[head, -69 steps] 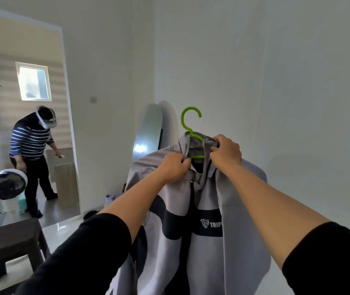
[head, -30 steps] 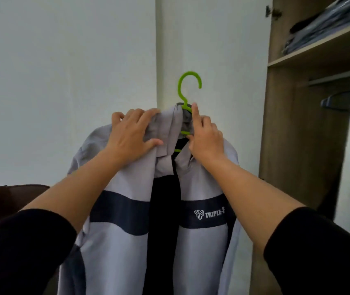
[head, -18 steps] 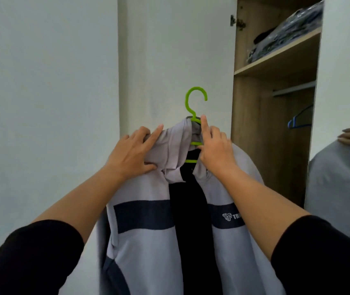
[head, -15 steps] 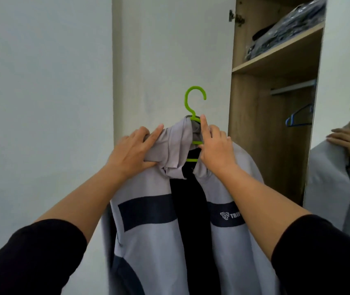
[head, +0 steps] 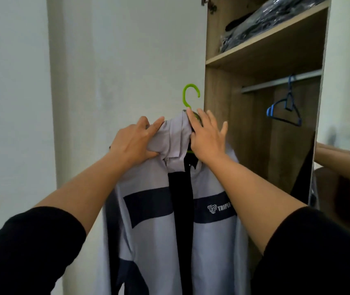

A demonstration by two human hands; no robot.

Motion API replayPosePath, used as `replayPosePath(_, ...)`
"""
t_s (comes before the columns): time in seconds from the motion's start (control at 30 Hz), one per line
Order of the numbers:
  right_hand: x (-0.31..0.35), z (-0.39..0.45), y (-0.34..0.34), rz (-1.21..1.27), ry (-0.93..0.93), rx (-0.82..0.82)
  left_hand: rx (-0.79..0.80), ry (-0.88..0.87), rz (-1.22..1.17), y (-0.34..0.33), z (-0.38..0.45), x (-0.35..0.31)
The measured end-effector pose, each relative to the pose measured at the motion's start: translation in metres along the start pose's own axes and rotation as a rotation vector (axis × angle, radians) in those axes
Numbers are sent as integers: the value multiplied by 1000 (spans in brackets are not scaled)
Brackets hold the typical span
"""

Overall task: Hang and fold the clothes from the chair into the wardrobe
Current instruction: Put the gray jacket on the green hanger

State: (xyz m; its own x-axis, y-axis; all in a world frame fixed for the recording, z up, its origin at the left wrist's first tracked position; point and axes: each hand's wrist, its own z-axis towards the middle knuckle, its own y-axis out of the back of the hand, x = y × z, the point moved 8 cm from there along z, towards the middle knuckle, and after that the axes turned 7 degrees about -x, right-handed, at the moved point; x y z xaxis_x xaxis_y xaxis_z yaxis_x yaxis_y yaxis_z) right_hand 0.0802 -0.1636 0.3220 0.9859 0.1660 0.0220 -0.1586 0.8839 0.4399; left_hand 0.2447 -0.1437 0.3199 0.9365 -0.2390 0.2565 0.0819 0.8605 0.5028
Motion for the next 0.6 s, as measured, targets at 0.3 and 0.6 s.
replayPosePath(0.3, -77, 54, 2, -287, -238, -80, -29, -52, -78, -71, 112, -30)
replayPosePath(0.6, -172, 76, 6, -489, -410, -68, -105, -92, -200, -136, 197, -107)
